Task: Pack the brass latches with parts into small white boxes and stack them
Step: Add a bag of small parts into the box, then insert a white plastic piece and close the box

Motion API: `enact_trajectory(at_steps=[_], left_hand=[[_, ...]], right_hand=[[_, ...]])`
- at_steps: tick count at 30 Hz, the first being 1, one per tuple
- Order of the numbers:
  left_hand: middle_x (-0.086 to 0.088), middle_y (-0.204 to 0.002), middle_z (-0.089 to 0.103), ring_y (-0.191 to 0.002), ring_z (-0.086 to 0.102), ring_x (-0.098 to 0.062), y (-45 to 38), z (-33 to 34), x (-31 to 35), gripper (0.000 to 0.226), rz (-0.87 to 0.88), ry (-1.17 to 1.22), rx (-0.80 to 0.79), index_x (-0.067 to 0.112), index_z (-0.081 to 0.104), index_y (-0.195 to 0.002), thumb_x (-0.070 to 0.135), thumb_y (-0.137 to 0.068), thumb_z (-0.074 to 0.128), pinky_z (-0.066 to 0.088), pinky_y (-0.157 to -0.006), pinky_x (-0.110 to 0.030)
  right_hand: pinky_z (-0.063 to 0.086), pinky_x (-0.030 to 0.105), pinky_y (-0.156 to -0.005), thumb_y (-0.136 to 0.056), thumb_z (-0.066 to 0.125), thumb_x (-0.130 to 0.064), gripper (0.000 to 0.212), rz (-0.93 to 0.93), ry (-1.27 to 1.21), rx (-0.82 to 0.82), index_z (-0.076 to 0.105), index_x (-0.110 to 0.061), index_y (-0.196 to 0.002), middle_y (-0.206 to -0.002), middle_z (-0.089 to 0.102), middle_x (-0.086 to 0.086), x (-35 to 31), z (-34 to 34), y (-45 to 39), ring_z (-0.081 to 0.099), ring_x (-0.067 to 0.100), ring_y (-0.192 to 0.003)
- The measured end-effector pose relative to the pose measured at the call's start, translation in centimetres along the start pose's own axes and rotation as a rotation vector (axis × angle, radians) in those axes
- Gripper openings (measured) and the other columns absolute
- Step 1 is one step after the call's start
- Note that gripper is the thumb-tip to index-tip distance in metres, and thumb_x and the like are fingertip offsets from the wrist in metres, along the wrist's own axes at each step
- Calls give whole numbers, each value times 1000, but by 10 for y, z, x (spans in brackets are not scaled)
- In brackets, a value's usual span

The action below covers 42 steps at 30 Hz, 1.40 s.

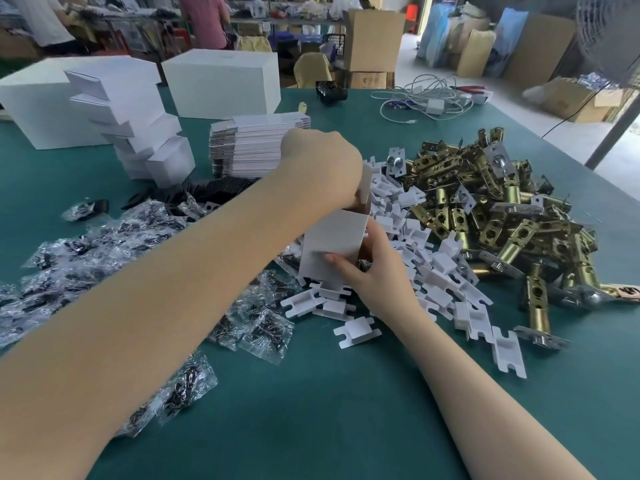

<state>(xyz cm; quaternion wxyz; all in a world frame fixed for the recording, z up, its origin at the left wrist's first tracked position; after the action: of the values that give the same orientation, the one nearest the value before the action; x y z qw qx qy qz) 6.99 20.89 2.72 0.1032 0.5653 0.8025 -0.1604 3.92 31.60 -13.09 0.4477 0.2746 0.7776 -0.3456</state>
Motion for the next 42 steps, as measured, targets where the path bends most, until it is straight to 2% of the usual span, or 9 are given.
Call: enact_trajectory(at_steps=[6,9,12,16,19,25,31,36,42], left_hand=[[10,-62,62,-57,55,-10,-9,18,-76,45,-84,917,366,23,72,-77,54,-98,45,39,-56,-22],[-4,-95,72,-88,64,-24,-22,69,-126,34,-341,754,358,14,72,-107,36,-101,46,49,-76,-31],[-16,-134,59,-119,57,-35,-25,127,-161,36,-393,504,45,14,60,-131,30,-100,54,49,-100,-48],[-23,-142,51,-127,50,-39,-19,167,-172,62,-308,408,-345,8,38,-150,37,-99,58,43,-107,-43],[-19,-121,66,-107,62,-36,-22,171,-178,43,-353,415,-207,8,56,-134,35,-101,54,52,-92,-46],[-9,-135,61,-121,58,-33,-32,172,-175,48,-322,243,-203,28,48,-146,37,-99,59,51,-89,-42],[-5,-113,71,-105,64,-30,-37,168,-180,23,-347,243,-99,25,72,-117,34,-99,61,54,-82,-40],[-14,-130,63,-115,59,-36,-33,178,-183,43,-277,276,-215,16,50,-141,32,-101,55,52,-94,-47],[-9,-131,62,-112,62,-32,-40,178,-170,49,-242,92,-227,41,34,-151,51,-103,42,52,-73,-37]], right_hand=[[54,30,-77,-86,74,-35,56,-15,20,-9,44,-37,-133,-102,67,-14,2,0,0,62,1,-92],[53,26,-77,-86,74,-35,56,-21,12,-5,44,-38,-132,-102,66,-16,3,0,0,62,-2,-93],[53,27,-78,-85,74,-36,56,-14,-7,-9,44,-40,-132,-101,66,-20,3,0,-1,62,-4,-95],[51,23,-77,-84,74,-40,55,-11,-9,-12,42,-51,-127,-102,63,-30,4,0,0,61,-7,-96],[50,23,-75,-83,73,-41,55,-8,7,-7,38,-66,-118,-103,62,-32,1,0,0,60,-8,-96],[42,12,-67,-85,75,-36,54,-1,10,-16,43,-46,-127,-96,64,-22,8,-1,-2,61,-1,-90],[44,9,-68,-84,75,-36,54,6,2,-17,43,-47,-127,-99,64,-25,7,-1,-1,61,-3,-93],[46,8,-68,-84,75,-39,54,7,19,-9,41,-58,-121,-101,63,-27,5,0,-1,61,-5,-94],[45,7,-67,-84,75,-39,55,7,21,-10,42,-49,-127,-99,64,-26,6,0,-1,62,-4,-92]])
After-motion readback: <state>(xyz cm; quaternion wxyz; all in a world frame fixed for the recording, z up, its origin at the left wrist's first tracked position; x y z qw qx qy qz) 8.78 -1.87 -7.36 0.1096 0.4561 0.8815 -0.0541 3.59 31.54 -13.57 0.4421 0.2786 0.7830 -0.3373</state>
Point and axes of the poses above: each hand's wrist, its own y-axis away from the middle knuckle, its own z-axis out of the palm, x = y × z, the point moved 1 cm from there along -y, towards the middle knuckle
